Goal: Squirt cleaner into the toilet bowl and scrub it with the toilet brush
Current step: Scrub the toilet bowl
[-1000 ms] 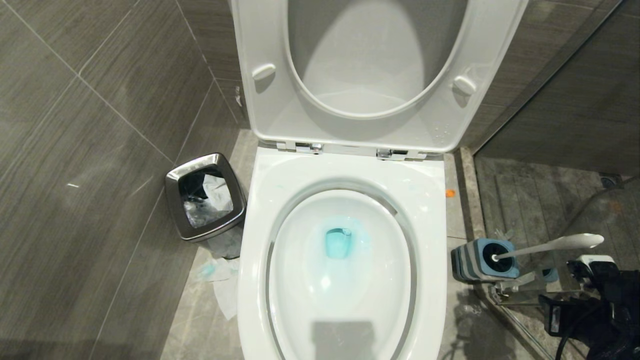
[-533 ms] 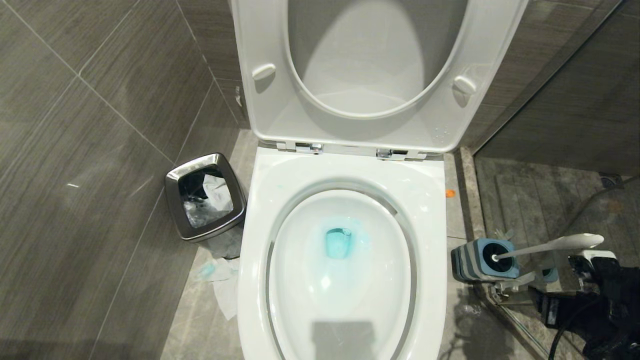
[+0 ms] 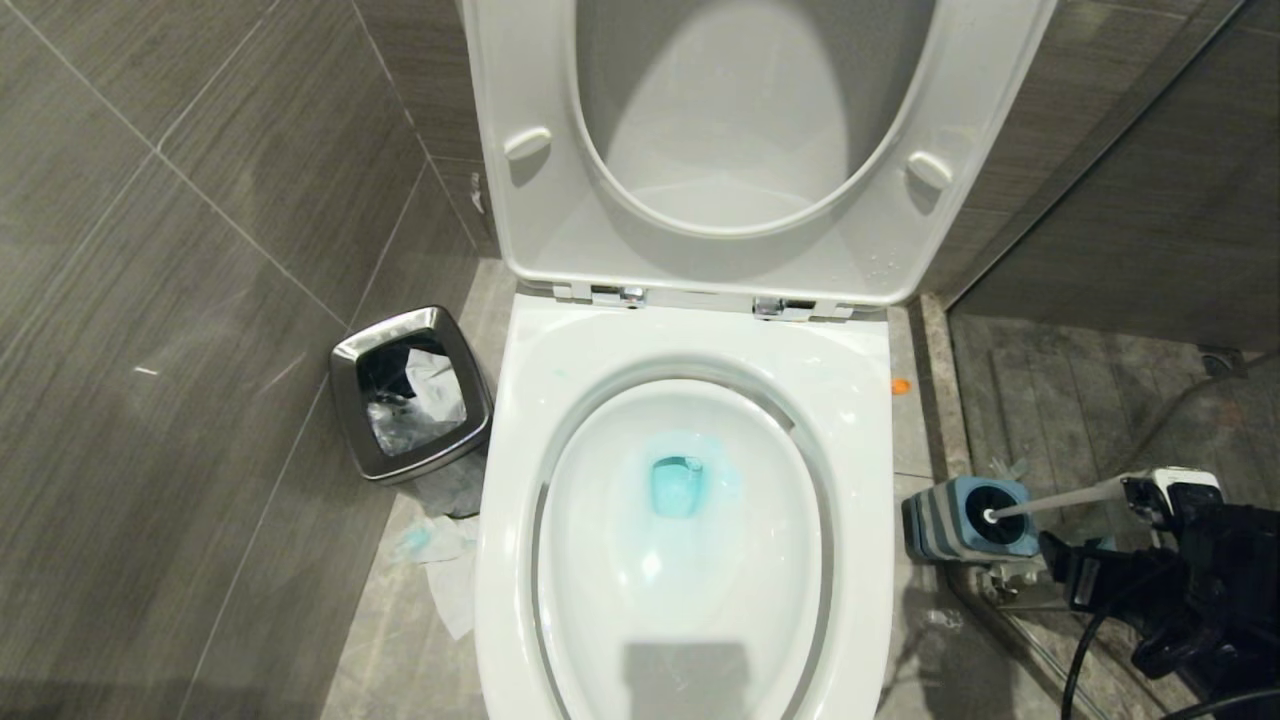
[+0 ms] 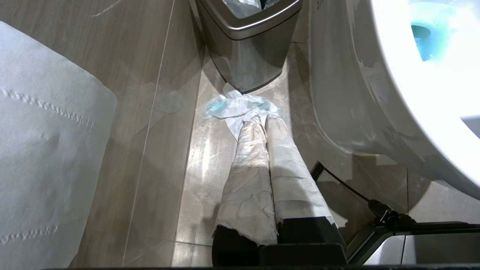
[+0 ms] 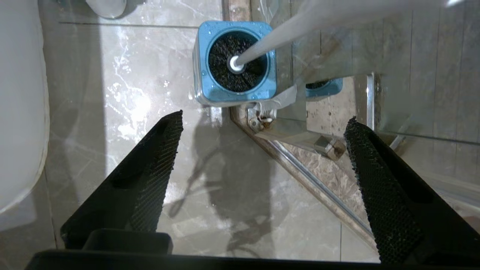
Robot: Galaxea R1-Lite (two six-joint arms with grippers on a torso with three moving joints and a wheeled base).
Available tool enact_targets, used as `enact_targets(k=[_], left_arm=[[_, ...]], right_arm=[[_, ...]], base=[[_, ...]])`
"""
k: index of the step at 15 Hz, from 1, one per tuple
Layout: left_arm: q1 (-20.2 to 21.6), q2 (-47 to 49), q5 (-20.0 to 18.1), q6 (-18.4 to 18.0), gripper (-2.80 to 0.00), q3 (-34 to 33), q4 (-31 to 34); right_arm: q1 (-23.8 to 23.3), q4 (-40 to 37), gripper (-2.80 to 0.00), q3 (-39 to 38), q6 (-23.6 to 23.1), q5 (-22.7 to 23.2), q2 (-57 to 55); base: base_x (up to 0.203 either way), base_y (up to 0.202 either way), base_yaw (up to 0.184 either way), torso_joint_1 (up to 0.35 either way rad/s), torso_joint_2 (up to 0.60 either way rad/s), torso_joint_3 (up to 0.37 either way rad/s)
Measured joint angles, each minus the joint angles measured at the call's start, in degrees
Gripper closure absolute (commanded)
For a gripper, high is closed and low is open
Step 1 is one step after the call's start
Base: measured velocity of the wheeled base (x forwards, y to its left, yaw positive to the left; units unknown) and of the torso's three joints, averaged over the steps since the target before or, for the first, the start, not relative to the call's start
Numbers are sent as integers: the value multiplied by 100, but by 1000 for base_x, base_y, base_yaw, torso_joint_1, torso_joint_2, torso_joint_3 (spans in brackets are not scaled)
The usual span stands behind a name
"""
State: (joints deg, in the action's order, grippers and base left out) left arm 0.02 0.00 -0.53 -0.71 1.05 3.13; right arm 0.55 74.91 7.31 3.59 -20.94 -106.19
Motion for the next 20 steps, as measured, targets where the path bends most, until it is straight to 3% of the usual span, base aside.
enact_targets(k=[20], left_arm=[[0, 0, 0, 0, 0, 0, 0]], right_arm=[[-443, 22, -280, 1498, -454, -3, -666]], base=[[0, 0, 0, 0, 0, 0]])
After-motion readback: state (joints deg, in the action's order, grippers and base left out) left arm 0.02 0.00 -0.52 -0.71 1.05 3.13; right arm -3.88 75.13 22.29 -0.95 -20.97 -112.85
